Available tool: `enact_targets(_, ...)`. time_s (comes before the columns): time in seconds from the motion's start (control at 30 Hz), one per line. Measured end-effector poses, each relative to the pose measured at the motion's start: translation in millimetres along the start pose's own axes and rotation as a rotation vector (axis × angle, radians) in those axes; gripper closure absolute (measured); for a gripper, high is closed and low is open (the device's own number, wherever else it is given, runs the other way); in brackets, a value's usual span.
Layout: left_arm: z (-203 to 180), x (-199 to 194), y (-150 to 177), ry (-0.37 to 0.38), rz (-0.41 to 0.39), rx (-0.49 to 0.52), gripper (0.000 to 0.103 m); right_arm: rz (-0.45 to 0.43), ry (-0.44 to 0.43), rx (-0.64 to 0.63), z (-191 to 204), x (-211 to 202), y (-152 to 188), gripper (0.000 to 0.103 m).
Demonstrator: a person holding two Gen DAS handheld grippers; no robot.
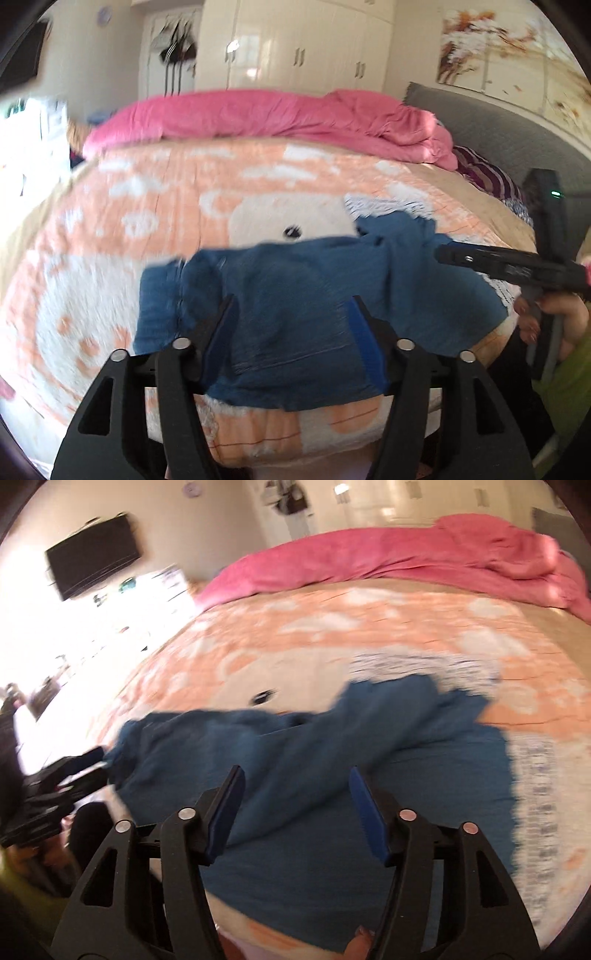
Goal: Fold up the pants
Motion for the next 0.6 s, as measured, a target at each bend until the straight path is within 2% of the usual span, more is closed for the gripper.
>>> enact_targets(0.1,-27.9,11.9,-5.6,0.06,0.03,0.041,0.04,-0.009,0.024,0.029,-20.6,-1.9,-2.5,0.048)
enact_targets(0.3,-69.3,74.1,-1.8,0.244,0.207,0.051,0.043,-0.002,0.069,-0.015,-31.1,-0.1,-23.3,0.042)
enact_targets(0.33,-72.6,84.1,-0.7,0.268,0.229,0.039,0.046,0.0,0.077,-0.035,-31.3,1.2,-29.7,0.042)
enact_targets(0.37,-74.7,95.4,-0.6,0.274,0.248,0.035,0.054,0.005,0.085,-0.051,-31.5,3.0,-33.6,0.042)
enact_targets(0.5,-80.3,119.0,10.1,0.313,0.26,-0.007,0.068,0.043,0.13,-0.128,-27.4,25.5,-56.0,0.038)
enact_targets(0.53,-81.2,124.0,14.5,0.333,0.263,-0.028,0.077,0.056,0.143,-0.139,-26.3,35.2,-62.4,0.038)
enact_targets(0.6,-86.6,125.3,18.2,0.348,0.231,-0.008,0.082,0.092,0.155,-0.164,-22.4,57.3,-71.9,0.038)
Point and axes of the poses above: each gripper's, at about its wrist camera, not at the fingertips, and x roughly the way its jaws point, z to its left, y to its underside, the point moved 7 cm from there along x, roughly the way its jaws point, and after that the axes turned 3 degrees about x, right-handed, at the moved point
